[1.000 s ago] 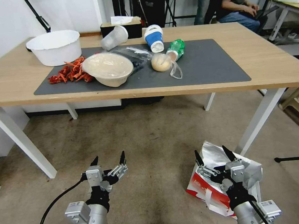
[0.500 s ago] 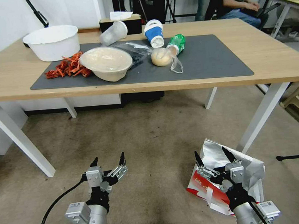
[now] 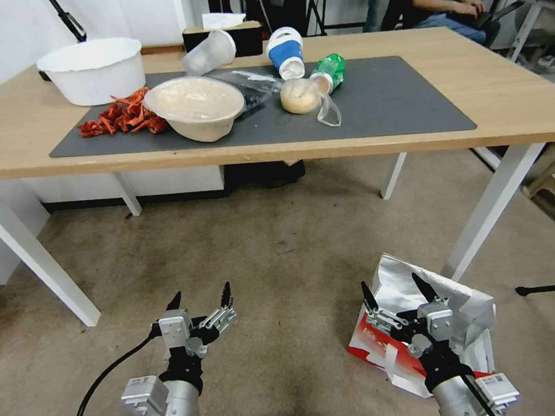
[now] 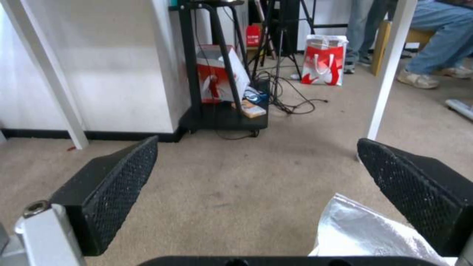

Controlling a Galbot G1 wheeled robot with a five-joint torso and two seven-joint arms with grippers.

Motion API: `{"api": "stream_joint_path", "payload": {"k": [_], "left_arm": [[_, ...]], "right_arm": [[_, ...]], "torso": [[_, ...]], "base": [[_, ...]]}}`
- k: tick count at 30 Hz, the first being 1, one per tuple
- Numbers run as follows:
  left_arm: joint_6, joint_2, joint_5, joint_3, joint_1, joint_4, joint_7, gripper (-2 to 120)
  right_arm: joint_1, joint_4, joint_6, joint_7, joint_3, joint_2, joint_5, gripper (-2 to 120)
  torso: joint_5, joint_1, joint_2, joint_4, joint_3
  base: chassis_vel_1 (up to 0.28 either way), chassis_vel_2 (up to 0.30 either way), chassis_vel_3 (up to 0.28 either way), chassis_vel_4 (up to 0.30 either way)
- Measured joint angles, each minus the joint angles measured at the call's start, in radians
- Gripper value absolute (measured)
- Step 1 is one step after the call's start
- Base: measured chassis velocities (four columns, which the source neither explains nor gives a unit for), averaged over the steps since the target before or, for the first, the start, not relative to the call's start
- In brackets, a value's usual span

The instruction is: Pick up the food delivery bag from the floor and place it on the table.

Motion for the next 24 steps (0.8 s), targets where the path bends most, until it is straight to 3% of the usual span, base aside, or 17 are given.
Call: {"api": "stream_joint_path", "payload": {"k": [24], "left_arm": [[0.001, 0.0, 0.001, 0.002, 0.003, 0.003, -0.001, 100]], "right_arm": [[-0.003, -0.007, 0.004, -0.001, 0.004, 0.0, 0.001, 100]], "torso": [[0.0, -0.021, -0.093, 0.0, -0.072]], "base": [[0.0, 0.0, 0.0, 0.0]]}}
